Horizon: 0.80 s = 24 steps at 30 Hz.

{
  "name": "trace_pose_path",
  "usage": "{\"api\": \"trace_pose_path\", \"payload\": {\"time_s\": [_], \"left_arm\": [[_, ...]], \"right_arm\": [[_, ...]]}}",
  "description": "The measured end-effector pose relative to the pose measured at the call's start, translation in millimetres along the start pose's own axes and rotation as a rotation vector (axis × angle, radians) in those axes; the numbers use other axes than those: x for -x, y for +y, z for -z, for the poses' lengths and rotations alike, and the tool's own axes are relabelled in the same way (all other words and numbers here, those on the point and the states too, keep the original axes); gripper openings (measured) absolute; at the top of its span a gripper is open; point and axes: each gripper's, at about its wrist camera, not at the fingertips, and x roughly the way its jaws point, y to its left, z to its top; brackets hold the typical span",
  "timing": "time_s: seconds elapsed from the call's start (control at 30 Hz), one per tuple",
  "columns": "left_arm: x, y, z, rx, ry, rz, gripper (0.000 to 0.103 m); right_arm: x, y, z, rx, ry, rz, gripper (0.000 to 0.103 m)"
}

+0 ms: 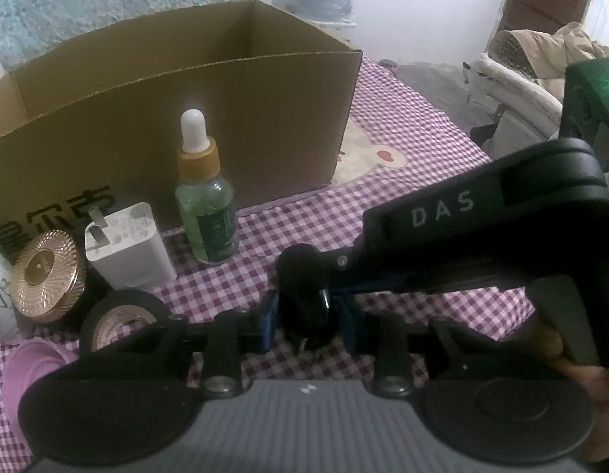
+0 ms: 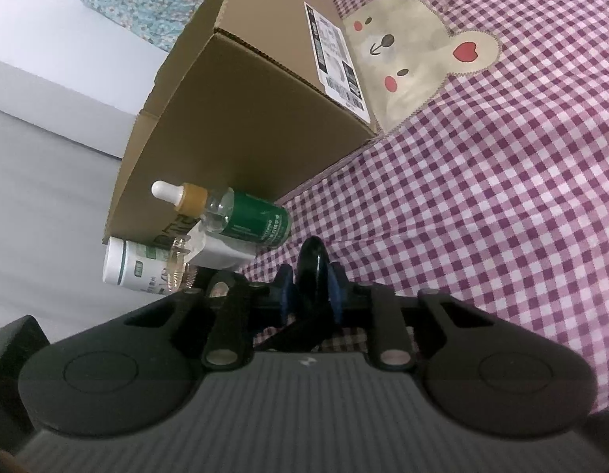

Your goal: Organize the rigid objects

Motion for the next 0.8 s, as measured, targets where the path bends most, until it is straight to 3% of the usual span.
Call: {"api": "trace_pose_path", "payload": {"time_s": [0.27,0.4,0.8], "left_arm": [[4,-5,1,-0.013,-0.003,0.004,0.030],[13,-9,0,-0.015,-0.017,0.013,0.019],[62,-17,-1,-0.015,-0.128,0.020,0.017]], "right_arm": [[6,1,3,0.015,-0.015,0.007,0.015],[18,4,4,0.025,-0.028,0.000,0.014],[60,45,19,0.132,-0.115,0.006,0.014]]}}
